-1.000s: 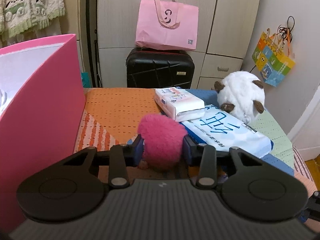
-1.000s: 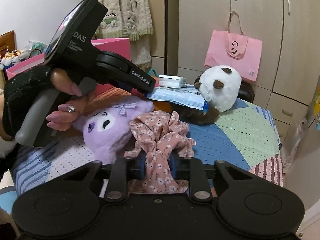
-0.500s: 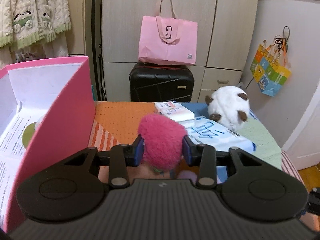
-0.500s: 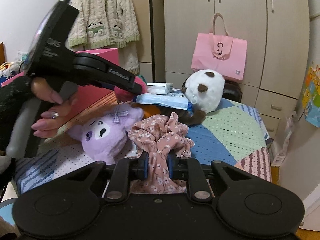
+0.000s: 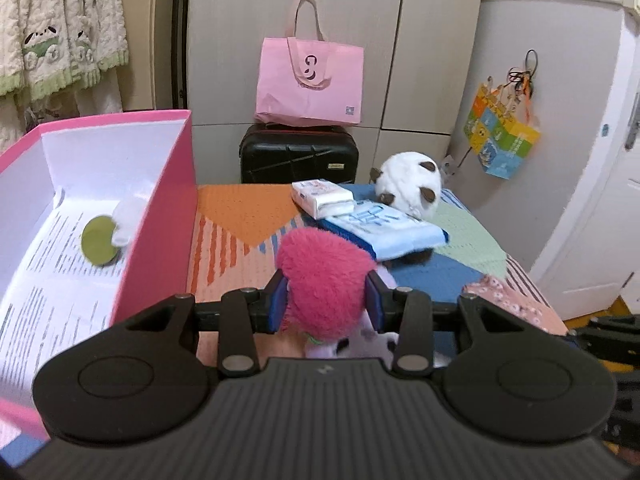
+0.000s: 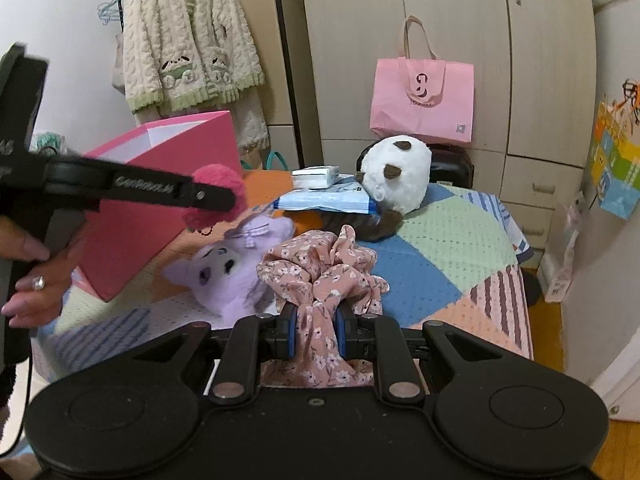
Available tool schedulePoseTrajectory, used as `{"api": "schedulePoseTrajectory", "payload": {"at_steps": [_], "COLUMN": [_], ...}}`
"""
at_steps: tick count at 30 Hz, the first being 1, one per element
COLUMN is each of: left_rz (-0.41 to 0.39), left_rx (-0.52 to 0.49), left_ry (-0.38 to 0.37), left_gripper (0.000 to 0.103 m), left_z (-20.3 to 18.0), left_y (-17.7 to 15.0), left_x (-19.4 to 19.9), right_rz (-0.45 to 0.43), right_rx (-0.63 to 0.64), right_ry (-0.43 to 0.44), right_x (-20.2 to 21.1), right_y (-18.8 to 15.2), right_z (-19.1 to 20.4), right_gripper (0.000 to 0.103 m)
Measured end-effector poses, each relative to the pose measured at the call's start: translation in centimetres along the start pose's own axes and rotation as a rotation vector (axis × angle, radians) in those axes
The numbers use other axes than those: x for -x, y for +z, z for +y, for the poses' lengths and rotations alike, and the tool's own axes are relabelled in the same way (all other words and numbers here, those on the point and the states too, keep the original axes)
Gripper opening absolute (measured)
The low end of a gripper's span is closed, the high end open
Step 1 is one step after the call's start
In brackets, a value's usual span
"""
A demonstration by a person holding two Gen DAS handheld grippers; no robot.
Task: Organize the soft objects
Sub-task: 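Carry the pompom and floral cloth in both grippers to the pink box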
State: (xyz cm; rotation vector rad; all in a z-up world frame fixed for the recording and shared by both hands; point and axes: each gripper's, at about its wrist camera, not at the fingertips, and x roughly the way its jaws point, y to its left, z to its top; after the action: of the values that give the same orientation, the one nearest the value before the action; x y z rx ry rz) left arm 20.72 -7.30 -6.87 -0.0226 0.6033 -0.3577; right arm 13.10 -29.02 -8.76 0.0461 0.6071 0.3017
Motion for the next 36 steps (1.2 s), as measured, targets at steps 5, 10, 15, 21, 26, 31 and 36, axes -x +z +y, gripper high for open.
{"api": "schedulePoseTrajectory", "payload": {"at_steps": [5,10,15,21,26,31,36], "left_rz": [0.014,0.035,0.069,0.082,0.114,0.174,0.218], "left_rx": [0.017,0.015,0.012,-0.026,-0.031,0.004,-0.01], "left_ry": [-0.04,-0.076,-0.12,-0.091,-0.126,-0.184,-0.162], "left_gripper": [0.039,0.039,0.039,0.039,0.039,0.039,0.039], "left_z": [0.7,1.2,1.7,2.1,2.7,3.9,5.2], "left_y": [-1.3,-2.6,-3.7,-5.0,-5.9,-6.7,-7.6], "left_x": [2.5,4.4,6.1,7.6,9.1,10.9,13.0], "right_rz": [-0.009,-0.028,-0.014,0.019,0.055,0.098,0.13], "right_rx": [-0.023,-0.035,-0.029,-0.06,-0.067,-0.043,-0.016], "right_ry": [0.008,-0.011,0.029,0.052,0.108,0.18,0.253], "right_x": [1.2,2.5,3.6,4.1,4.2,4.1,4.3], "right_y": [-0.5,-0.5,-0.6,-1.0,-1.5,-2.1,-2.0], "right_z": [0.9,1.9,3.1,4.6,5.7,7.6,9.6], "right_gripper": [0.021,0.021,0.022,0.023,0.024,0.024,0.025]}}
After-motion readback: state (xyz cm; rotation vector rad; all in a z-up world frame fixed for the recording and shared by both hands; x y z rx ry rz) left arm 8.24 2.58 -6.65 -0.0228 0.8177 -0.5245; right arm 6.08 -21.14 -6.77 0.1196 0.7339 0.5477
